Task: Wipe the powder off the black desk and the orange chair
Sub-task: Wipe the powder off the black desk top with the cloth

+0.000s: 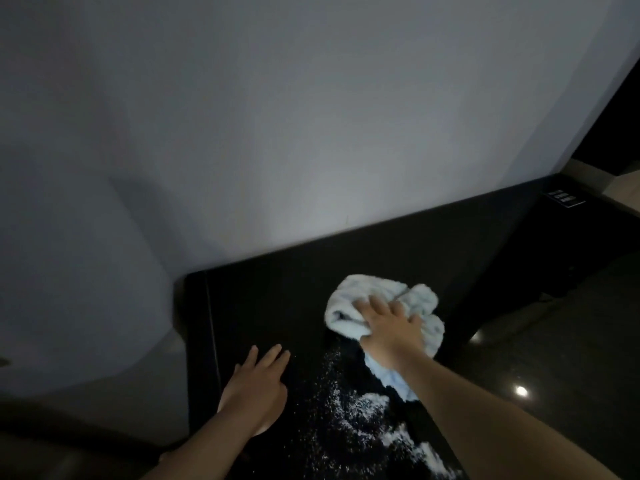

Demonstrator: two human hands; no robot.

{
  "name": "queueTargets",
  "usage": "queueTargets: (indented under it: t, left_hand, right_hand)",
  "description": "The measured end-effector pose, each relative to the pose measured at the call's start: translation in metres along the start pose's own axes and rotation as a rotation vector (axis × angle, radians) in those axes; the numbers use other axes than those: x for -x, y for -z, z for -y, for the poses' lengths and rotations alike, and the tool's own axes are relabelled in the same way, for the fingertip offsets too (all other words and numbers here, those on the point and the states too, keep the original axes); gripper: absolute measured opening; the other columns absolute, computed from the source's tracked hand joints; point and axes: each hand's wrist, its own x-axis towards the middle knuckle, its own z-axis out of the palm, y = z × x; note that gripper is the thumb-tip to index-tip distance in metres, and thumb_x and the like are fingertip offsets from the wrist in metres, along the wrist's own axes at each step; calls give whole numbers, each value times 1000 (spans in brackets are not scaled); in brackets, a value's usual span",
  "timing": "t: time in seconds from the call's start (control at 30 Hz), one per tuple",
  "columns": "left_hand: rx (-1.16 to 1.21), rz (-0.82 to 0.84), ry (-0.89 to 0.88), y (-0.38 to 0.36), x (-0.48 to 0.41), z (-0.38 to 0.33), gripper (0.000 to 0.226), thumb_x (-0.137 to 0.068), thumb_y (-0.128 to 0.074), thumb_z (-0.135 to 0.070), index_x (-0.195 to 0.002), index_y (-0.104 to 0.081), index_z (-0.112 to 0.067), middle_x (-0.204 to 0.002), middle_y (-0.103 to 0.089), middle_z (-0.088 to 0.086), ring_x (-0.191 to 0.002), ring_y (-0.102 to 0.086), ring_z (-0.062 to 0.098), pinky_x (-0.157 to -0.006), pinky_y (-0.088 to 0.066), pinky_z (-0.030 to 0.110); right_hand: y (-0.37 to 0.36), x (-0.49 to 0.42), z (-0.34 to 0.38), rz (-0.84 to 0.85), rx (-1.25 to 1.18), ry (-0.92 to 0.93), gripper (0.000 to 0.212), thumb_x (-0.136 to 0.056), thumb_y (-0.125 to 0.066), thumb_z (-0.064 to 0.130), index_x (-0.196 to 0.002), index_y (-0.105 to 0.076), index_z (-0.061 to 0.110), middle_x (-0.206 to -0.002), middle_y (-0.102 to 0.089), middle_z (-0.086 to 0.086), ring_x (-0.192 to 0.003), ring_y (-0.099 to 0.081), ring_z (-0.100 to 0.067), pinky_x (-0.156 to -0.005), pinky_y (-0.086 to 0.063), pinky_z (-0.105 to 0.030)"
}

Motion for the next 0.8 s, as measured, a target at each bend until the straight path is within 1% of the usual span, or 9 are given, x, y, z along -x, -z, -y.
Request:
queueTargets:
  t: [0.1, 0.17, 0.27, 0.33, 0.4, 0.47, 0.53, 0.63, 0.8]
  left_hand:
    - [58, -26, -10, -1, 3, 3, 58, -99, -24, -21, -151, 1, -23, -158, 12, -6, -145, 12, 26, -117, -4, 41]
    - [69, -39, -33, -2, 5, 7, 57, -99, -24, -20, -151, -1, -23, -158, 10, -7, -145, 12, 24, -118, -3, 39]
    - [128, -47, -74, -2, 9, 14, 55, -100, -25, -20, -151, -6, -22, -159, 6, -7, -145, 10, 20, -118, -2, 35]
    - [153, -75, -88, -4, 12, 20, 54, -101, -27, -21, -151, -6, -22, -159, 5, -6, -146, 9, 17, -119, -1, 31]
    - [139, -143, -39, -8, 15, 27, 56, -101, -28, -27, -151, -2, -22, -159, 6, -6, -145, 8, 16, -118, -1, 30]
    - [101, -226, 60, -12, 19, 33, 59, -101, -26, -34, -151, 2, -21, -159, 7, -5, -146, 8, 16, -118, -3, 33]
    - [74, -228, 121, -16, 22, 38, 60, -101, -25, -37, -151, 1, -19, -159, 7, -3, -146, 8, 18, -118, -3, 35]
    - [81, -176, 105, -23, 24, 45, 59, -101, -25, -33, -151, 0, -16, -159, 8, -1, -146, 8, 18, -117, -1, 34]
    - [150, -169, 31, -30, 28, 49, 57, -101, -25, -25, -151, 0, -17, -159, 6, -1, -146, 9, 19, -116, 0, 34]
  right_hand:
    - [-18, 31, 13, -34, 46, 314, 61, -84, -51, 34, -139, -27, 47, -154, -19, 13, -139, -17, -24, -105, -22, -52]
    - [-25, 51, 12, 1, 43, 489, 49, -83, -49, 34, -130, -42, 41, -147, -33, 15, -132, -26, -20, -100, -24, -44]
    - [-11, 59, 8, 52, -54, 472, 28, -80, -45, 26, -105, -56, 28, -110, -55, 11, -105, -45, -15, -87, -34, -32]
    - [6, 45, 12, -82, -182, 345, 25, -78, -45, 23, -100, -56, 24, -95, -51, 11, -94, -50, -17, -77, -34, -27]
    - [18, 23, 18, -195, -209, 238, 36, -80, -48, 24, -115, -54, 28, -109, -50, 13, -109, -48, -20, -82, -35, -31]
    - [19, 1, 32, -133, -179, 166, 52, -85, -47, 26, -134, -39, 38, -139, -38, 15, -125, -36, -21, -95, -32, -40]
    - [12, -10, 53, -19, -123, 174, 59, -87, -45, 26, -139, -26, 45, -147, -28, 15, -130, -28, -24, -101, -29, -46]
    - [-11, -7, 80, 64, 77, 299, 63, -88, -46, 28, -141, -18, 47, -153, -16, 11, -138, -13, -32, -106, -18, -59]
    - [-23, 32, 79, 93, 177, 644, 50, -88, -50, 31, -135, -39, 42, -151, -29, 11, -137, -18, -28, -103, -18, -55]
